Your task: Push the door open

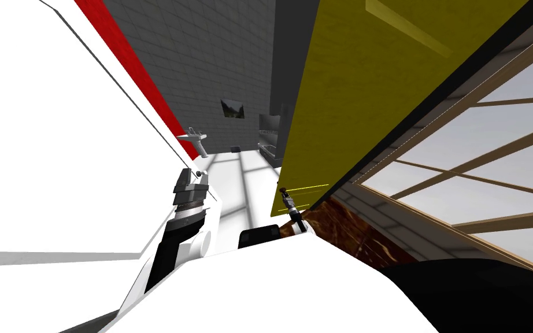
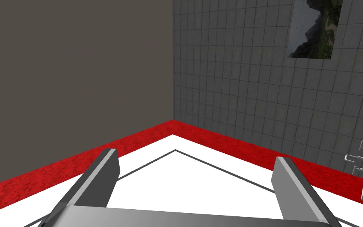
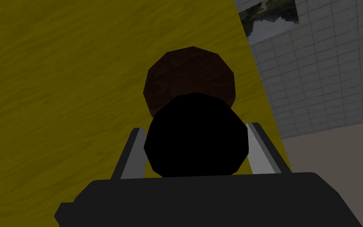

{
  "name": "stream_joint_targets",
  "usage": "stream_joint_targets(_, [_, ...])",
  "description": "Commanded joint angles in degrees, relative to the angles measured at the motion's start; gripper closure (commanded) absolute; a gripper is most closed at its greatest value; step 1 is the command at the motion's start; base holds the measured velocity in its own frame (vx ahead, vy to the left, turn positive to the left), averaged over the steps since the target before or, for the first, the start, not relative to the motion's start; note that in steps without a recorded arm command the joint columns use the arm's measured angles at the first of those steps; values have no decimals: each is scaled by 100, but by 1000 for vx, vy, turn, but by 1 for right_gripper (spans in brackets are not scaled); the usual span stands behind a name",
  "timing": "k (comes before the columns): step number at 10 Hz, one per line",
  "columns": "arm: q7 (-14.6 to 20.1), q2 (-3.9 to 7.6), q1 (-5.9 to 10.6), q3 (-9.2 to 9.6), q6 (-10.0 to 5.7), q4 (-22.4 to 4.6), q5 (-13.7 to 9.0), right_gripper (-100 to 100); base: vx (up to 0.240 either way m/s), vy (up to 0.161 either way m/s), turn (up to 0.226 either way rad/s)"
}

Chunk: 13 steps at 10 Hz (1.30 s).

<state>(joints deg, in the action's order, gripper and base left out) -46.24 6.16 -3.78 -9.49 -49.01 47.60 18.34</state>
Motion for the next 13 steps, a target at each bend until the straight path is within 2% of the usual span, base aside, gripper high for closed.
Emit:
stream_joint_targets(1, [170, 21, 45, -12, -14, -23, -53, 100, 35, 4, -27])
stream_joint_targets(13, [1904, 18, 245, 294, 8, -216, -526, 100, 52, 9, -49])
